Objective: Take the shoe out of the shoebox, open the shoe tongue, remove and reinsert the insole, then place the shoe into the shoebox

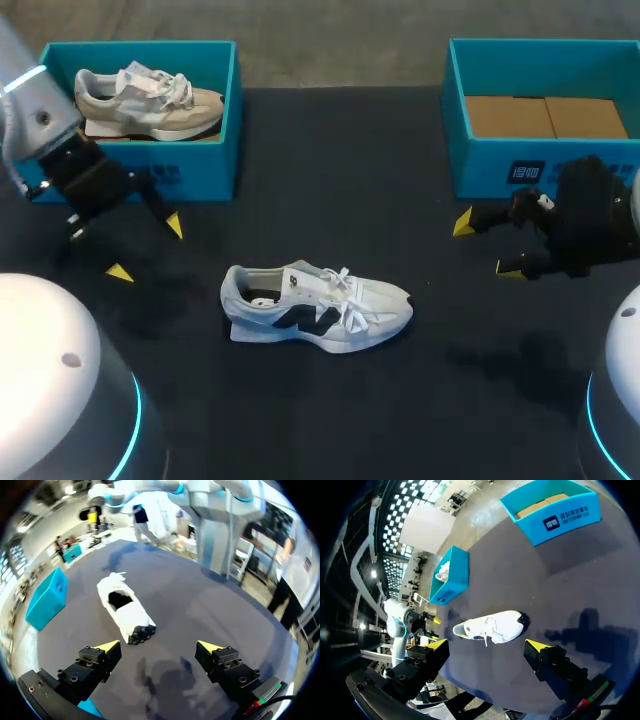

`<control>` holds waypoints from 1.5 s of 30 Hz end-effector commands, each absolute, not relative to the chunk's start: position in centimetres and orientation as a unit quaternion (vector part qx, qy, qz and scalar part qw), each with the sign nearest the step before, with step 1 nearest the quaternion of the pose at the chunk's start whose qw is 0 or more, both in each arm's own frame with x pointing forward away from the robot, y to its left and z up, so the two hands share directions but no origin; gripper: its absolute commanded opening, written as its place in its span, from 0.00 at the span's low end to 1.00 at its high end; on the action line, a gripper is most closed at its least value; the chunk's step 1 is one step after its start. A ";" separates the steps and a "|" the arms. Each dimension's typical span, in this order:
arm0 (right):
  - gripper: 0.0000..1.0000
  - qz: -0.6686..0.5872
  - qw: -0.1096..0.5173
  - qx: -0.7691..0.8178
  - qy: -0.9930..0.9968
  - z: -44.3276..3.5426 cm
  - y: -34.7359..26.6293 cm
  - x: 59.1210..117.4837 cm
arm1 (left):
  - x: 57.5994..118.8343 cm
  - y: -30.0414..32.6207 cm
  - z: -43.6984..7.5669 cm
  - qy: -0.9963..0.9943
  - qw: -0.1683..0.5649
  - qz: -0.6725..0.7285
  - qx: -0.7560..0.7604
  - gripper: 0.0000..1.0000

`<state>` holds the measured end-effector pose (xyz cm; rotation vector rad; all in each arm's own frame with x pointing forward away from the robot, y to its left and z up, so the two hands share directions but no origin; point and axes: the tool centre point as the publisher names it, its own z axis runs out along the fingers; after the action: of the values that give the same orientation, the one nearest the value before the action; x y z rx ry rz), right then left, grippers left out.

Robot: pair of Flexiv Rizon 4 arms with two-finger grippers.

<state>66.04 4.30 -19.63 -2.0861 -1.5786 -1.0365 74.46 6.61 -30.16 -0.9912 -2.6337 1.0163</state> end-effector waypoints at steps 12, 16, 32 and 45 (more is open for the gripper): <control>1.00 -0.363 0.161 -0.733 -0.553 -19.7 4.4 65.9 | 74.2 7.0 -30.6 -0.885 0.029 0.419 -0.200 1.00; 1.00 -0.363 0.161 -0.733 -0.553 -19.7 4.4 65.9 | 74.1 7.0 -30.9 -0.885 0.035 0.424 -0.191 1.00; 1.00 -0.363 0.161 -0.733 -0.553 -19.7 4.4 65.9 | 71.7 6.2 -35.7 -0.880 0.079 0.467 -0.028 1.00; 1.00 -0.363 0.161 -0.733 -0.553 -19.7 4.4 65.9 | 73.1 3.5 -39.4 -0.856 -0.010 0.515 -0.050 1.00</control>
<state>66.04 4.30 -19.63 -2.0861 -1.5785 -1.0365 73.08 4.06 -38.11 -0.1919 -2.7072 1.5877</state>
